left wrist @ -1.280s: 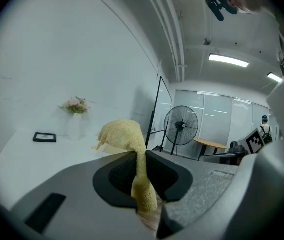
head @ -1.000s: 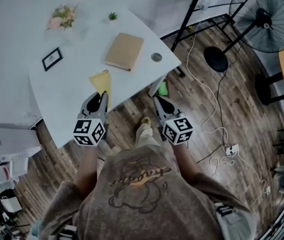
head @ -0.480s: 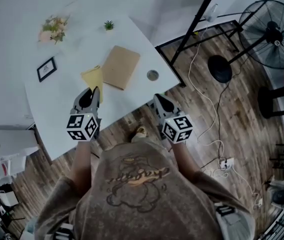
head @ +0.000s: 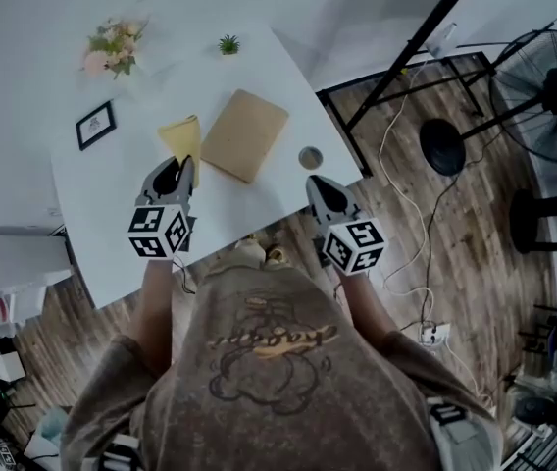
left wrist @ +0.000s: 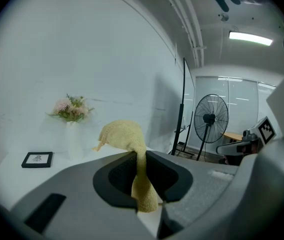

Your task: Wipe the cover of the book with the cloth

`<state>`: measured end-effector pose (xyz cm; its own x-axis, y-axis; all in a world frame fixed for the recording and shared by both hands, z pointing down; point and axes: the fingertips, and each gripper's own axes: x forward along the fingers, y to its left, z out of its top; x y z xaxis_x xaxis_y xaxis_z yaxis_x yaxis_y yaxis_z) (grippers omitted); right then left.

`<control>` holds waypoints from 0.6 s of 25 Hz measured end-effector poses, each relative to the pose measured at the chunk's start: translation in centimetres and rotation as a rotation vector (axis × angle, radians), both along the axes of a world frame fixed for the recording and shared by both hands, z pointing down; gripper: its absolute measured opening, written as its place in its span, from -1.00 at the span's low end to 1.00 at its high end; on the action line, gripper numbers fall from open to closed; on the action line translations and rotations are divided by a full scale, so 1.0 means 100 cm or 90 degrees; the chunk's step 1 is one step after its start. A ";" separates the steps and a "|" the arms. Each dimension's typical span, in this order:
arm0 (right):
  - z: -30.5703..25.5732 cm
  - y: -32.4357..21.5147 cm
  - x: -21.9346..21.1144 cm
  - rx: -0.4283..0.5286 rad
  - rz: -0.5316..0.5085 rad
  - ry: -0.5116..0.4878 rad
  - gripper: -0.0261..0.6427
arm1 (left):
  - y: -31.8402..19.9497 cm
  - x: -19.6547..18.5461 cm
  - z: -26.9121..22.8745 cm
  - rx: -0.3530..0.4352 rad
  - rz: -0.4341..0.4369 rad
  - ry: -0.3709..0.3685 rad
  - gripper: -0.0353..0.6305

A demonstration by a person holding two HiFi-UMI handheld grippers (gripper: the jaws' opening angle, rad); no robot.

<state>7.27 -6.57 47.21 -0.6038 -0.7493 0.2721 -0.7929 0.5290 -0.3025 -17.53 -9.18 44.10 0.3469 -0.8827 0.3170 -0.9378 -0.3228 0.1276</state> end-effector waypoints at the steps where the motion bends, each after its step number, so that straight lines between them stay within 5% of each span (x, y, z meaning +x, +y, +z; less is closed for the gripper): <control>1: -0.001 -0.005 -0.002 0.002 0.000 0.001 -0.92 | -0.007 -0.004 0.003 -0.003 -0.001 -0.004 -0.75; 15: -0.001 -0.066 -0.004 0.002 0.020 0.016 -0.92 | -0.083 -0.019 0.069 -0.077 0.017 -0.041 -0.75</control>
<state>6.88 -13.17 47.10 -0.5733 -0.7683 0.2846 -0.8161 0.5049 -0.2811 -19.45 -17.51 50.98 0.3456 -0.8274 0.4427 -0.9365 -0.3338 0.1073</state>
